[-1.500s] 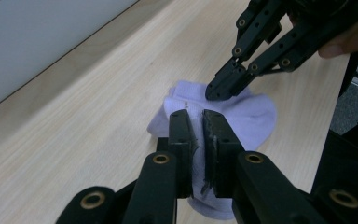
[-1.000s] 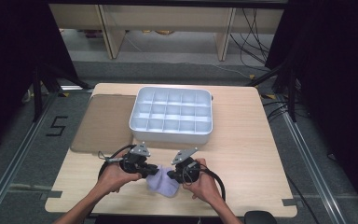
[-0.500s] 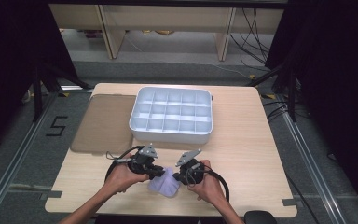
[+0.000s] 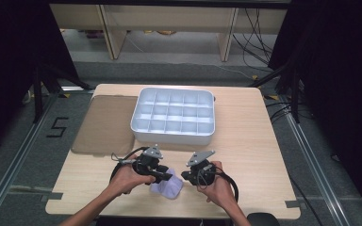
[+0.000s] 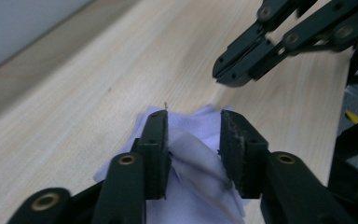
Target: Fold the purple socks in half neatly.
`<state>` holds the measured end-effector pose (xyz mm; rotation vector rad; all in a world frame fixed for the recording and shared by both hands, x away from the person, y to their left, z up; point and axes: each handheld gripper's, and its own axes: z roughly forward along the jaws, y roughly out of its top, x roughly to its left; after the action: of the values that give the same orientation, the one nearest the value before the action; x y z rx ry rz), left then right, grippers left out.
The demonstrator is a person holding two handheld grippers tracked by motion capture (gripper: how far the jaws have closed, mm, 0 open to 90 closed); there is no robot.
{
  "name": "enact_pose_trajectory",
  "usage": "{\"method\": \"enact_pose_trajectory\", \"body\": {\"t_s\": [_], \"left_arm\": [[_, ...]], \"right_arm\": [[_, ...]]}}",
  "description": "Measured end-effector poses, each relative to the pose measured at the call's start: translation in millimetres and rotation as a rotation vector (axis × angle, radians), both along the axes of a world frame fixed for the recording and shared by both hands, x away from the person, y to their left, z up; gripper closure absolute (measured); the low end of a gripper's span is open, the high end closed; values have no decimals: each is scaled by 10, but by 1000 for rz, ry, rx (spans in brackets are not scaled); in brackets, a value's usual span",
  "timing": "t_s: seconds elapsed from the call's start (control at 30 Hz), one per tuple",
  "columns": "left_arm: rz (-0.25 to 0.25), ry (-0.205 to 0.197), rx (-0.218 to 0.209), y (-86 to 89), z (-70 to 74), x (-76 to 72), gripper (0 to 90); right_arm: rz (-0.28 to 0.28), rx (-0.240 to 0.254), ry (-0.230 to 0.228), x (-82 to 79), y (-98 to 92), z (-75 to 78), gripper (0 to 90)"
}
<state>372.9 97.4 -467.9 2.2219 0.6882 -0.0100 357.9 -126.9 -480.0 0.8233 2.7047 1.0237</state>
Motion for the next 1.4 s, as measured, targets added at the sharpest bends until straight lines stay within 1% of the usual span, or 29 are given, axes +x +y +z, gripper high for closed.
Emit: {"method": "enact_pose_trajectory", "body": {"t_s": [0.03, 0.13, 0.17, 0.2, 0.23, 0.27, 0.33, 0.37, 0.4, 0.43, 0.5, 0.53, 0.57, 0.63, 0.7, 0.77, 0.87, 0.9, 0.93, 0.97, 1.0, 1.07, 1.1, 1.17, 1.2, 1.27, 1.3, 1.37, 1.4], "left_arm": [[-1, -2, -19, 22, 36, -5, 617], [6, -8, -43, 74, 97, -12, 617], [11, -15, -43, 105, 118, -6, 623], [3, -20, -45, 126, 128, 6, 634], [7, -16, -57, 151, 143, 7, 634], [21, -24, -81, 206, 173, 11, 651], [21, -33, -81, 245, 191, 14, 669], [30, -43, -73, 264, 195, 13, 669], [30, -64, -47, 294, 193, 14, 719], [25, -86, -16, 321, 170, 14, 719], [24, -74, -3, 348, 102, 13, 751], [20, -53, -5, 357, -3, 6, 765], [20, -53, -5, 357, -3, 6, 772], [12, -44, 25, 370, -103, -10, 784], [1, -40, 35, 366, -176, -31, 810], [-34, -46, 73, 352, -226, -55, 823], [-71, -46, 96, 312, -283, -131, 845], [-72, -37, 98, 297, -301, -171, 845], [-89, -46, 104, 285, -316, -196, 848], [-85, -38, 97, 268, -325, -241, 847], [-89, -47, 100, 246, -322, -282, 844], [-89, -60, 109, 235, -325, -301, 844], [-93, -65, 115, 230, -330, -306, 843], [-87, -59, 105, 214, -334, -322, 842], [-71, -48, 100, 206, -338, -333, 840], [-73, -51, 101, 208, -339, -332, 837], [-83, -60, 103, 216, -337, -324, 837], [-72, -52, 95, 220, -344, -330, 836], [-65, -45, 91, 219, -346, -334, 836]], "right_arm": [[-15, 8, -10, -2, -6, -7, 884], [-14, 11, -1, 9, -23, 16, 883], [-5, 8, 4, 11, -28, 28, 881], [25, 16, -20, 32, -34, 17, 877], [20, 14, -23, 35, -38, 14, 877], [-15, 29, -2, 15, -42, 29, 874], [-25, 32, -8, 11, -49, 43, 875], [-25, 32, -8, 11, -49, 43, 875], [-5, 36, -28, 25, -55, 50, 874], [-5, 36, -28, 25, -55, 50, 874], [-31, 41, -17, 10, -53, 76, 862], [-14, 44, -28, 5, -62, 115, 861], [-14, 44, -28, 5, -62, 115, 861], [-19, 63, -40, -9, -43, 126, 861], [-10, 78, -42, -23, -21, 151, 862], [13, 74, -36, -38, 9, 179, 865], [38, 85, -39, -77, 89, 177, 871], [38, 85, -39, -77, 89, 177, 871], [48, 69, -30, -86, 96, 190, 873], [54, 87, -39, -93, 120, 172, 875], [79, 78, -35, -101, 135, 196, 877], [77, 82, -27, -109, 146, 206, 878], [89, 89, -39, -111, 165, 201, 877], [93, 92, -18, -122, 210, 194, 877], [106, 90, -23, -113, 232, 180, 877], [122, 81, -17, -106, 300, 140, 877], [129, 75, -12, -105, 322, 128, 877], [134, 56, 0, -110, 366, 88, 877], [142, 12, 1, -113, 375, 42, 877]]}}
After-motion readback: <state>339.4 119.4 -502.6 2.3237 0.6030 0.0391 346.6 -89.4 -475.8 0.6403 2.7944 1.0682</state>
